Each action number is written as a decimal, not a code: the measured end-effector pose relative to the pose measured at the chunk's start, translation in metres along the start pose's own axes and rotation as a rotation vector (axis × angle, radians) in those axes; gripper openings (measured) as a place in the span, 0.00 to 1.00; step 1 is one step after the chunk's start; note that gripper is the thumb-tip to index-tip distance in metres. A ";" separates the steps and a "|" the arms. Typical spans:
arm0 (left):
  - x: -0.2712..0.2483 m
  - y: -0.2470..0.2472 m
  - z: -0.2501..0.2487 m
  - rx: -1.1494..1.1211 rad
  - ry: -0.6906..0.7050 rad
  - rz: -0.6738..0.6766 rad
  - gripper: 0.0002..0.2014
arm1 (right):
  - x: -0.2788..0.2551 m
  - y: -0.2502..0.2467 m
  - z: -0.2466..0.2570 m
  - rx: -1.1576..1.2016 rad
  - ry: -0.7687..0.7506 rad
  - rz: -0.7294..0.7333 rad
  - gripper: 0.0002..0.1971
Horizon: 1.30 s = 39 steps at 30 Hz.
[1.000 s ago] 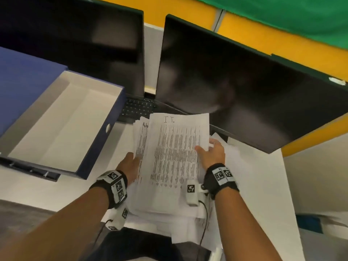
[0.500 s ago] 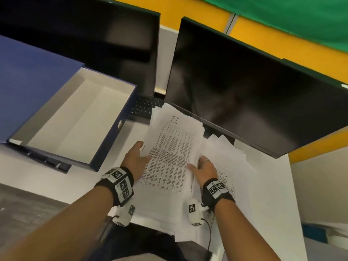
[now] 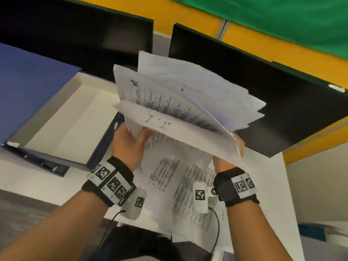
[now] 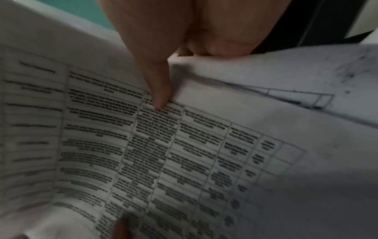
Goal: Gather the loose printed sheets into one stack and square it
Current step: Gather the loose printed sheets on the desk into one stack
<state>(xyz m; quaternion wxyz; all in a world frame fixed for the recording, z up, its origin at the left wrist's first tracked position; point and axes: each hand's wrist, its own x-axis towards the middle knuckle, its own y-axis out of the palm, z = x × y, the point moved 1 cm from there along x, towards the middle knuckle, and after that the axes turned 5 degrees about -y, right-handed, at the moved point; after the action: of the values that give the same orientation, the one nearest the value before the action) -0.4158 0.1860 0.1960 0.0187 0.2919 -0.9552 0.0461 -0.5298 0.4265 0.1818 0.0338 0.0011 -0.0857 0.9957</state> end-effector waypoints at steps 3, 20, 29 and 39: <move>-0.004 0.015 0.010 -0.018 -0.071 0.035 0.17 | -0.031 0.008 0.006 -0.045 -0.044 0.000 0.09; 0.028 0.023 0.031 0.216 -0.177 0.032 0.12 | -0.069 -0.017 -0.131 -0.920 0.661 -0.077 0.64; 0.029 0.024 0.024 0.163 -0.170 -0.002 0.11 | -0.072 0.027 -0.126 -1.004 0.546 0.093 0.70; 0.032 0.022 0.017 0.150 -0.131 -0.025 0.14 | -0.031 -0.041 -0.132 -0.767 0.529 -0.146 0.28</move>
<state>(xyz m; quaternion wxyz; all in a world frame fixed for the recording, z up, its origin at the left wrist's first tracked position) -0.4549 0.1844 0.1793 -0.0651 0.3066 -0.9445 0.0982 -0.4957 0.4875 0.0580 0.1222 -0.2592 -0.4356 0.8533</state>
